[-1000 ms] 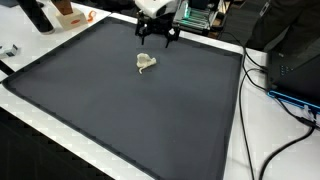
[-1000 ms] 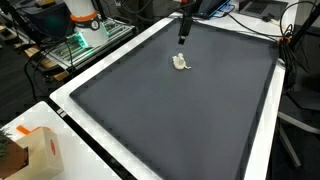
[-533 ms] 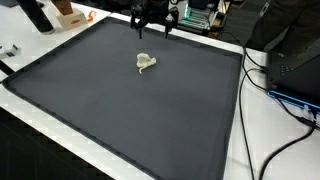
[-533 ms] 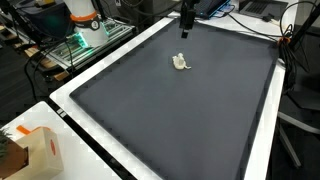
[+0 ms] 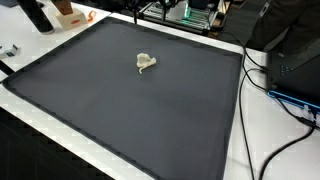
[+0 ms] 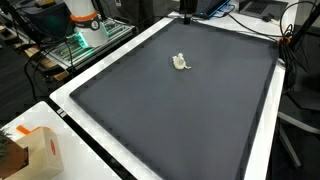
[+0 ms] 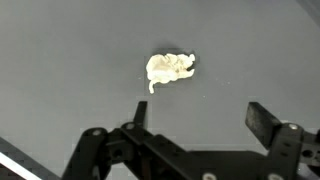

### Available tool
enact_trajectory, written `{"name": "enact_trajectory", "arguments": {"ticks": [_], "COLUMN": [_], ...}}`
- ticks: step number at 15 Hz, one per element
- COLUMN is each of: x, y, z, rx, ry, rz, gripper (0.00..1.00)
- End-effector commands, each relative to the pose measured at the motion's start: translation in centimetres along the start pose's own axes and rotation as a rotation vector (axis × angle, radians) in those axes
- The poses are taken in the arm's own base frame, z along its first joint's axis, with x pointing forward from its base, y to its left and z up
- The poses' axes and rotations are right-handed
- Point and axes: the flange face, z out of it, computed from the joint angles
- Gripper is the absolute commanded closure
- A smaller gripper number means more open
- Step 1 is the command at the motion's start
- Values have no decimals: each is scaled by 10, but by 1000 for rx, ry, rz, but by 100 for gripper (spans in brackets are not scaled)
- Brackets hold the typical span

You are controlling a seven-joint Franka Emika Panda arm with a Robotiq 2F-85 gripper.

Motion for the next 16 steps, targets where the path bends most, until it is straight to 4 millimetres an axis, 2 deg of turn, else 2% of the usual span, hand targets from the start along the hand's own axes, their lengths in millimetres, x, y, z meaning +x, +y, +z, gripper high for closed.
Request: {"name": "enact_trajectory", "arguments": {"ticks": [1,4,5,11,13,16], "x": [-11,-13,-7,-8,-5,-1], "y": [3,8,5,8,14,12], "z": [-19,-28,-23,-27,2,47], "rx": [45,28,15,10,43,92], "ry": [15,36,25,32,61,108], "rz": [-41,-29,-32,-26,-43,-97], "gripper": [0,0,0,0,0,0]}}
